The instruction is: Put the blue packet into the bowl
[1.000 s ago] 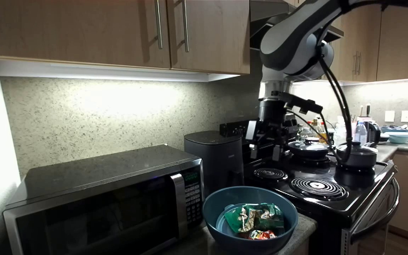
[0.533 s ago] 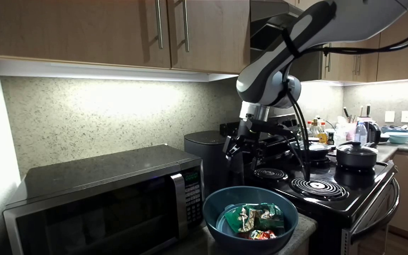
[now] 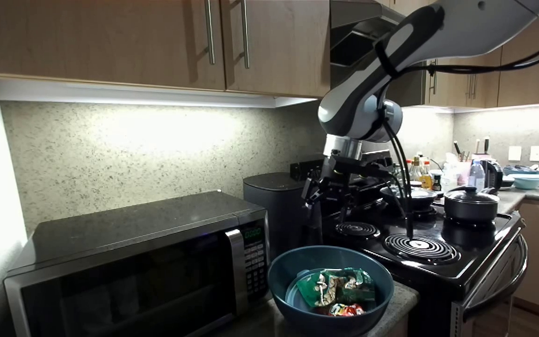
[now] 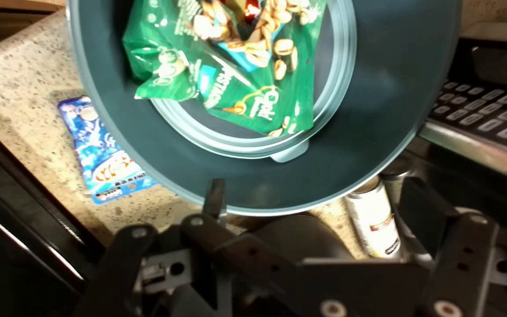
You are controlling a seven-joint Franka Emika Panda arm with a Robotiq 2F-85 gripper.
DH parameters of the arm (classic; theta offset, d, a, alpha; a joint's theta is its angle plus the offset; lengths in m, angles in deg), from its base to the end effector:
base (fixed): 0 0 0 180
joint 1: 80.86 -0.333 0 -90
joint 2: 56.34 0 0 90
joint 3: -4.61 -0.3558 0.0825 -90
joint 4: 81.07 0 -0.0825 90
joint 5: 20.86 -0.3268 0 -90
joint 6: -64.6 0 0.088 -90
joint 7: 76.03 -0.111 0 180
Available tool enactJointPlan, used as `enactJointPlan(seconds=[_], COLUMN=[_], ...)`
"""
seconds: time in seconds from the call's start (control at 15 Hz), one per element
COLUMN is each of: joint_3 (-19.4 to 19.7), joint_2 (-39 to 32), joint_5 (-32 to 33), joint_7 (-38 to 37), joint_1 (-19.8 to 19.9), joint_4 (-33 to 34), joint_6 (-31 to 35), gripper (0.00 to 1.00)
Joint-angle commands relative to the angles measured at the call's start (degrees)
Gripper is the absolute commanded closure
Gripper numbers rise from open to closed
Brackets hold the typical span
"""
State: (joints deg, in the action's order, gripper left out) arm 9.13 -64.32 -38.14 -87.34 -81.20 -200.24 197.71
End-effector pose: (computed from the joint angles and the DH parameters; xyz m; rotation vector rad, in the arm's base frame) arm 0.5401 -0.0316 0.4419 -2.8349 0.6703 -0.1326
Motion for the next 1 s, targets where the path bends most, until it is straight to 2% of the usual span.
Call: enactJointPlan(seconds=[0.0, 0.2, 0.53, 0.6, 0.93], joint_3=[2.0, 3.7, 4.7, 4.2, 4.1], joint_2=[3.5, 6.8, 12.2, 8.3, 8.4], joint_5=[2.2, 3.4, 2.4, 2.3, 2.3], joint_7=[-7.4, -13.9, -21.6, -18.1, -18.4], joint_1=[2.7, 4.1, 6.5, 6.4, 6.6], joint_4=[-5.4, -10.7, -17.7, -13.7, -13.9], joint_6=[3.3, 5.1, 2.5, 2.8, 2.8], gripper=[0.0, 0.0, 0.0, 0.0, 0.0])
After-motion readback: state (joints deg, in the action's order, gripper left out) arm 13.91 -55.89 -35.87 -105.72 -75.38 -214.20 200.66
